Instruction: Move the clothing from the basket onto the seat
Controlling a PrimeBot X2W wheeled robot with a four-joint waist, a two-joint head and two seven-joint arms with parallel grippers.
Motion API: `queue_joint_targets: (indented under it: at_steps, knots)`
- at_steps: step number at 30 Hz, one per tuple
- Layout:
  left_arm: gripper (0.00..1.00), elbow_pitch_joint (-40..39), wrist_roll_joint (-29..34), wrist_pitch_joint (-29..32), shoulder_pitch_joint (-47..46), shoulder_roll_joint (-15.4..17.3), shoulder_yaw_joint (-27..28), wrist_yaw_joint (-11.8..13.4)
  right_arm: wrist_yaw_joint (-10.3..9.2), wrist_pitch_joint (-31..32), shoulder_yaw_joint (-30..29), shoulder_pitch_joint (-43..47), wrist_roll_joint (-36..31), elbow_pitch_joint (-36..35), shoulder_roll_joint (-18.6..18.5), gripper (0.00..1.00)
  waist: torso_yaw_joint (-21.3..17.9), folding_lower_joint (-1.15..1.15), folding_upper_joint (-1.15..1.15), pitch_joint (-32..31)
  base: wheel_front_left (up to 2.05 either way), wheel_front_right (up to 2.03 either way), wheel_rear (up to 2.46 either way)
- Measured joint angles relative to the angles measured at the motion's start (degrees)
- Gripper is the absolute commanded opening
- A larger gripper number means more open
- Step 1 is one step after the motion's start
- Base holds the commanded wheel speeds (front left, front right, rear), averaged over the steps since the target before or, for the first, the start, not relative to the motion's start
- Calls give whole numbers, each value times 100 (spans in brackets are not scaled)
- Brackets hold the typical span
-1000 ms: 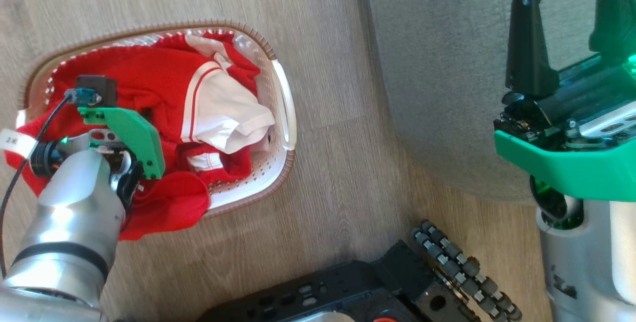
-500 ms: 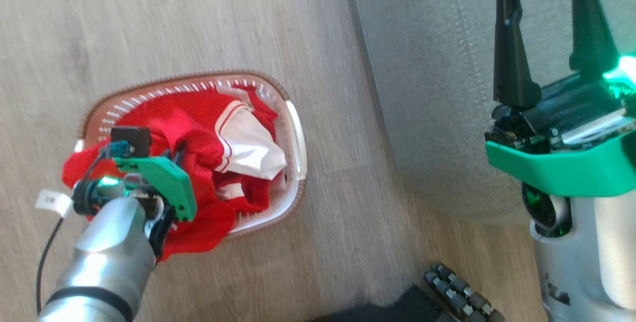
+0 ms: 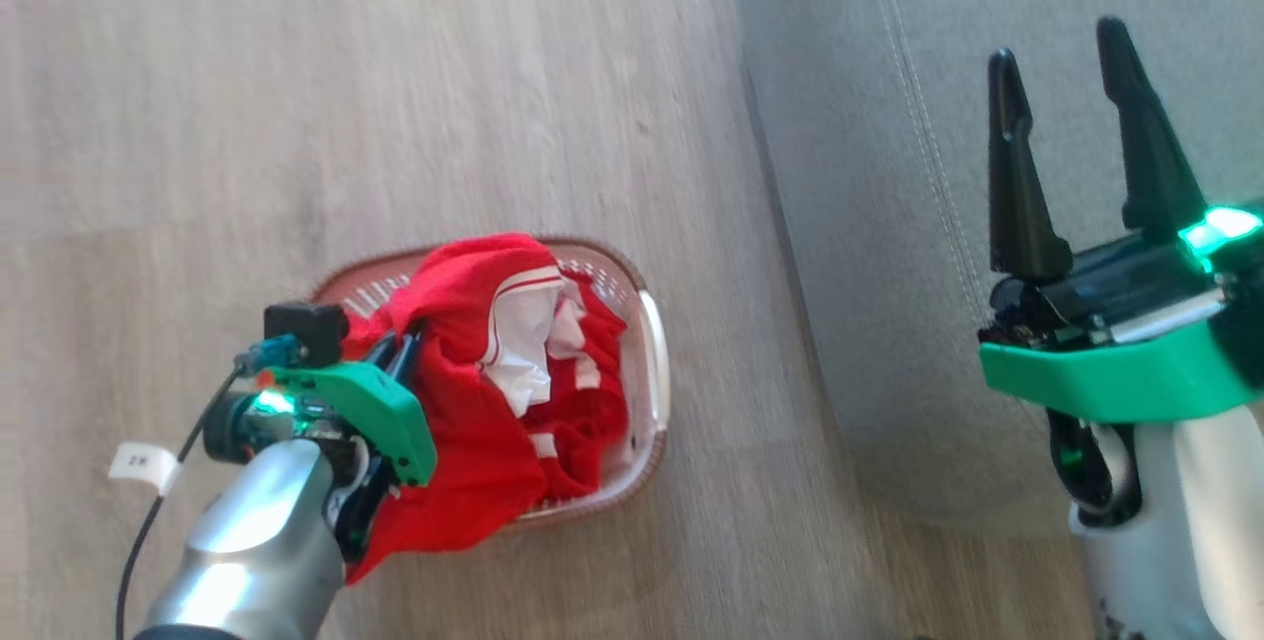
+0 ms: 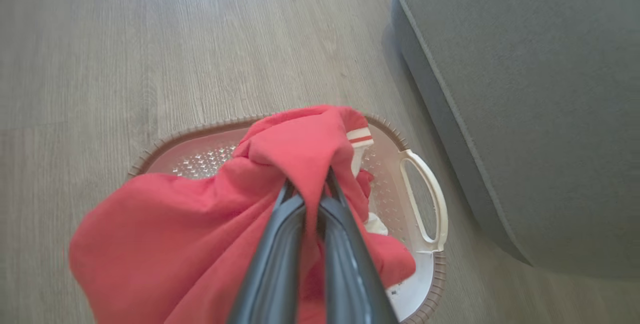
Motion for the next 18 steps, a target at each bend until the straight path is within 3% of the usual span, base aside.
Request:
queue_joint_targets:
  at_steps: [10, 18]
  knots:
    - [0, -1255, 171, -41, 382, 79, 209, 20, 0, 0, 10, 520, 182, 252, -107, 100, 491, 0, 0, -911, 0, 0, 0]
    - [0, -2642, 503, -42, 714, 209, 400, 258, 0, 0, 94, 861, 330, 431, -174, 100, 750, 0, 0, -1516, 0, 0, 0]
